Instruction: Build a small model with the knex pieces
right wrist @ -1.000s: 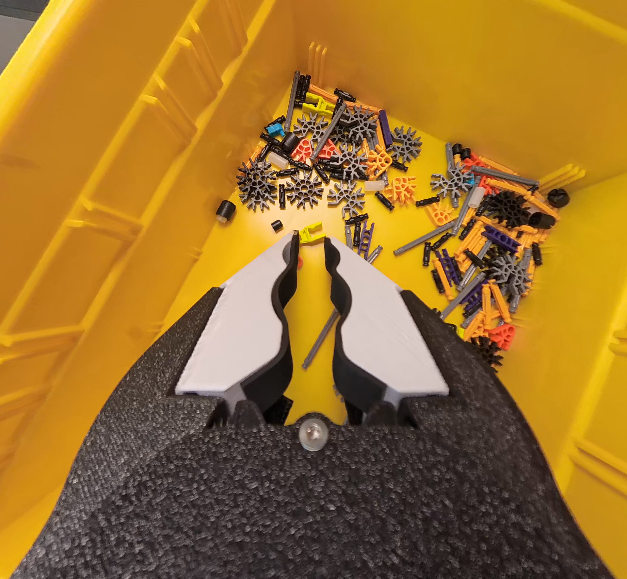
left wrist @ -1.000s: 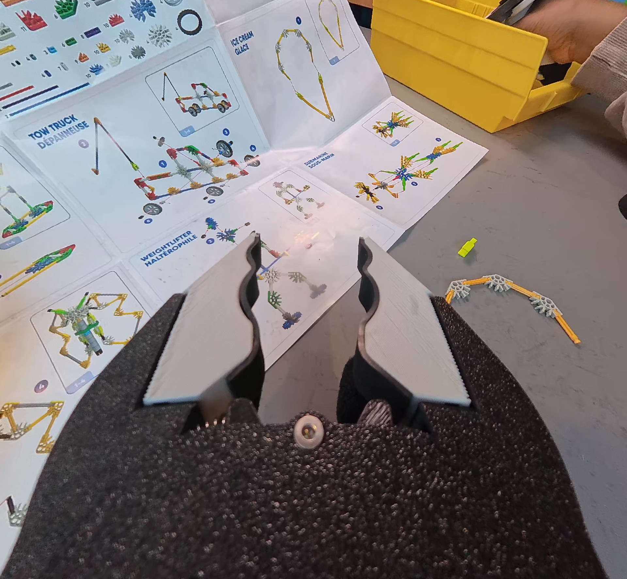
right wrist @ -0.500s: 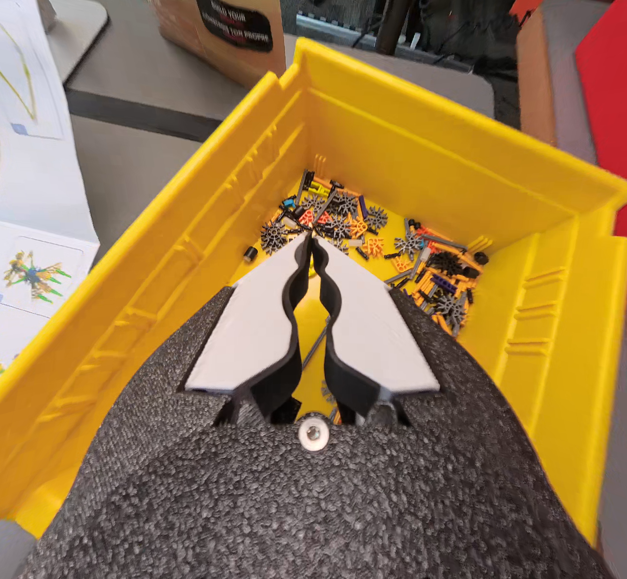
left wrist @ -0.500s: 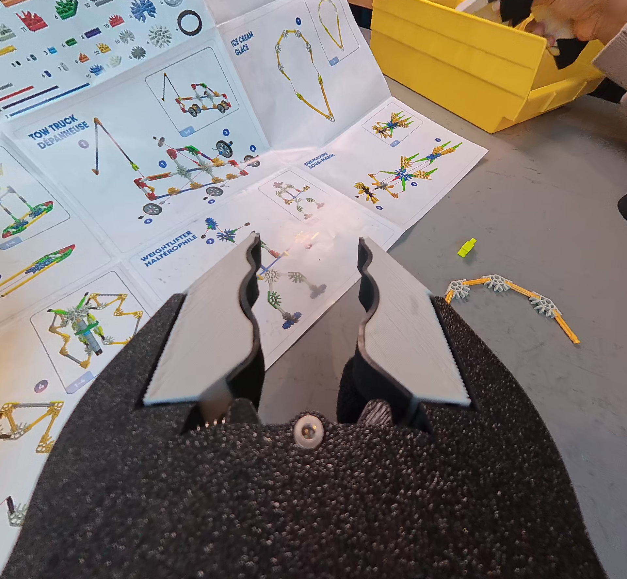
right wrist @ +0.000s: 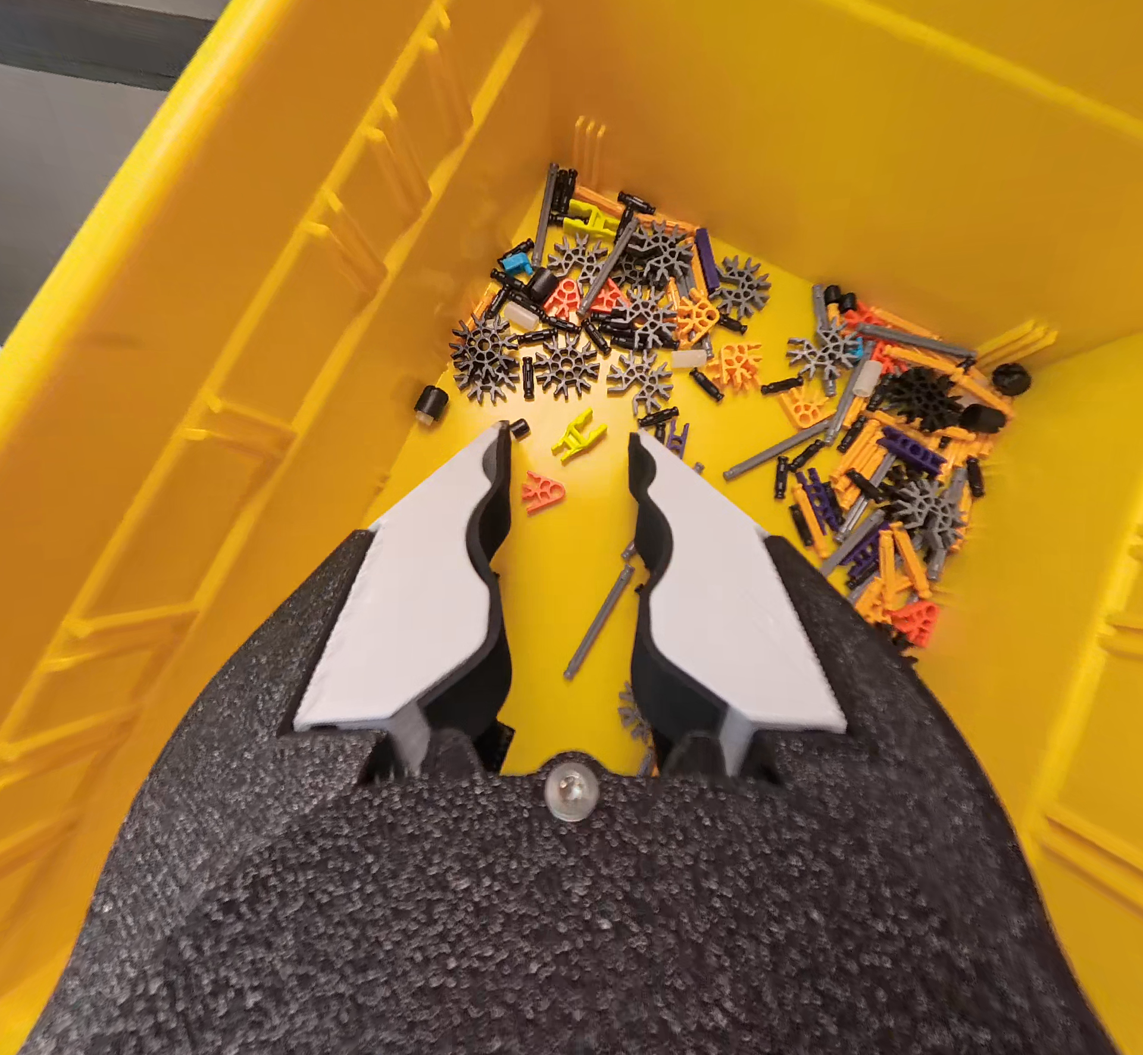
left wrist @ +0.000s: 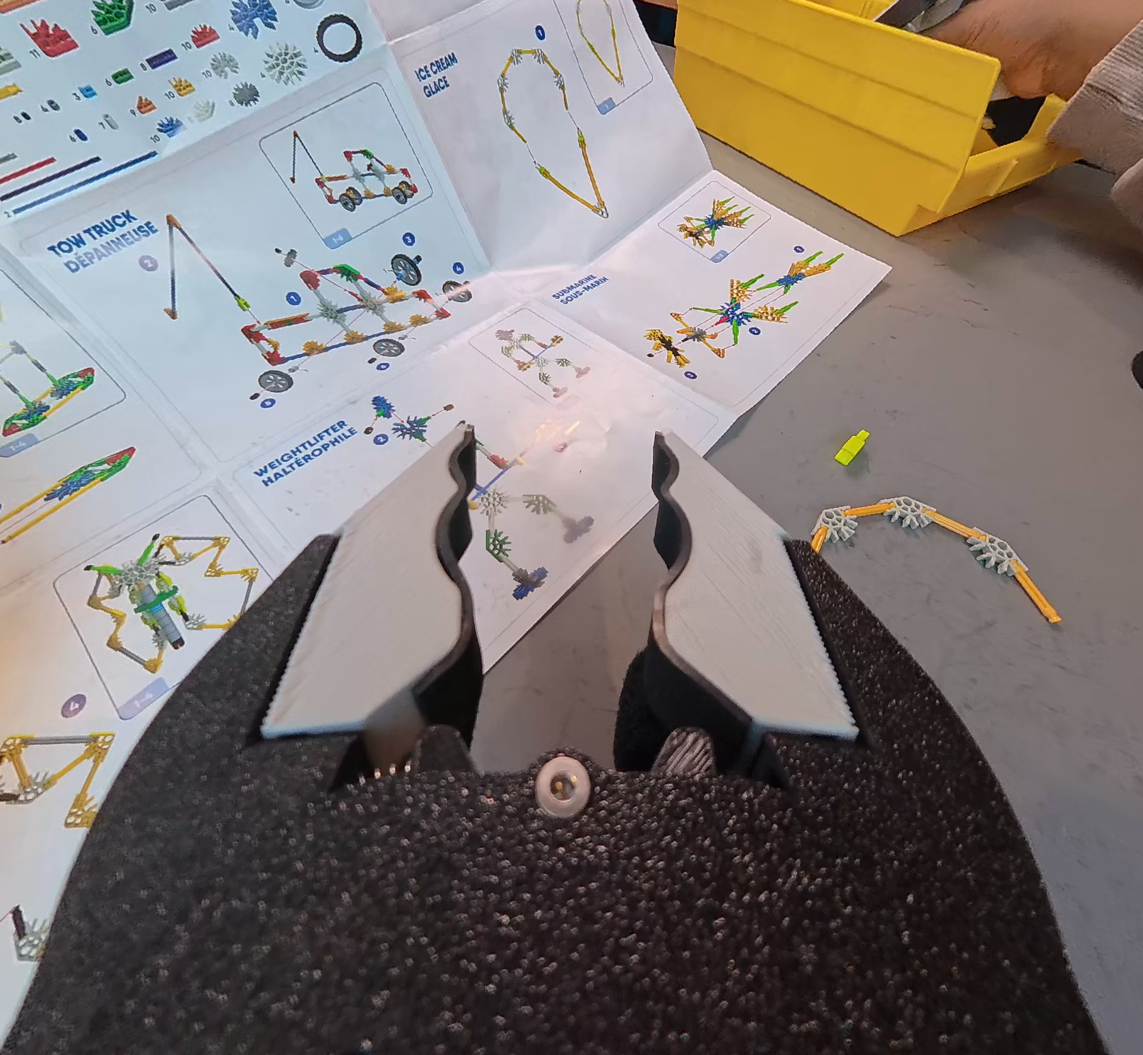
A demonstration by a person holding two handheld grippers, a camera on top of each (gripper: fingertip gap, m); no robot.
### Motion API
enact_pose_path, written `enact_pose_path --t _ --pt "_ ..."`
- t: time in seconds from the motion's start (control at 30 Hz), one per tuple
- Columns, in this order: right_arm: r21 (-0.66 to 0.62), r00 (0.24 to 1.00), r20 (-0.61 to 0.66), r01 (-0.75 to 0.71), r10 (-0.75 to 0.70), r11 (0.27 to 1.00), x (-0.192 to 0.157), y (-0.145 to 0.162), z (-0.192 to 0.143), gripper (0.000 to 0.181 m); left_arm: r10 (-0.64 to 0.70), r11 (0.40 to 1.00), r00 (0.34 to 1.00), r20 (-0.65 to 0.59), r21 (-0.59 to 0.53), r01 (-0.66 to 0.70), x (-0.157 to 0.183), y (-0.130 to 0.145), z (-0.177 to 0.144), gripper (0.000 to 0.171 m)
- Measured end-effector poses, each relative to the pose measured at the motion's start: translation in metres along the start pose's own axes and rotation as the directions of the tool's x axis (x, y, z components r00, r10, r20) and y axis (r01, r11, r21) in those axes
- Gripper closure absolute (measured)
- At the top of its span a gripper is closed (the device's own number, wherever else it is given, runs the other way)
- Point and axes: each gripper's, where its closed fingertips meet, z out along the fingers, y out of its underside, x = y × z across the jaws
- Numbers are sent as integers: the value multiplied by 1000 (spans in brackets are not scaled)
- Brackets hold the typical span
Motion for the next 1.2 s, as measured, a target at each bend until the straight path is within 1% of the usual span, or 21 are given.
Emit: enact_pose_path --t 0.13,0.27,0.4,0.47,0.57,0.63,0.67,0.73,0.8,0.87,0.93,0.97,1.0,1.07,1.13,1.2 --pt "-37 1000 -2 -16 16 999 2 6 6 152 -2 1000 1000 1 0 2 0 0 0 114" --pt "-40 1000 -25 -4 3 999 6 6 7 161 -3 1000 1000 1 0 3 -1 0 0 114" --pt "-40 999 -37 14 -16 999 8 7 8 164 -2 1000 1000 1 -1 2 0 0 0 114" --pt "-35 998 -41 43 -45 998 7 6 8 176 -2 1000 1000 0 -3 2 0 0 0 114" --pt "-23 997 -38 69 -70 997 6 5 7 177 -1 1000 1000 2 0 1 0 0 0 114" --pt "17 998 -18 67 -66 998 3 0 1 177 -3 1000 1000 2 3 3 -1 0 -1 114" --pt "58 998 -9 62 -62 996 3 -7 -6 177 -5 1000 1000 2 3 4 -1 0 -1 114" --pt "159 998 -9 68 -67 985 2 -27 -27 177 -6 1000 1000 1 4 6 -1 -1 -1 114" --pt "282 996 -20 93 -91 955 -2 -52 -56 177 -6 1000 1000 1 4 6 -1 -1 -1 114" --pt "404 990 8 126 -141 906 -22 -77 -91 176 -5 1000 1000 1 5 5 -1 -1 -1 114" --pt "492 963 68 194 -260 849 -63 -95 -125 176 -5 1000 1000 2 6 5 -1 -1 -1 114" --pt "508 933 107 246 -344 825 -90 -98 -137 176 -6 1000 1000 2 6 6 -1 -1 -1 114" --pt "521 888 140 311 -439 795 -119 -96 -148 177 -7 1000 1000 1 6 7 -1 -1 -1 114" --pt "517 774 191 444 -604 732 -173 -82 -159 176 -11 1000 1000 -3 4 11 0 -1 -1 114" --pt "501 670 223 545 -708 673 -215 -64 -162 176 -12 1000 1000 -5 5 12 1 -2 -2 114" --pt "478 570 289 610 -769 632 -250 -41 -158 176 -5 1000 1000 2 8 5 0 -3 -3 114"
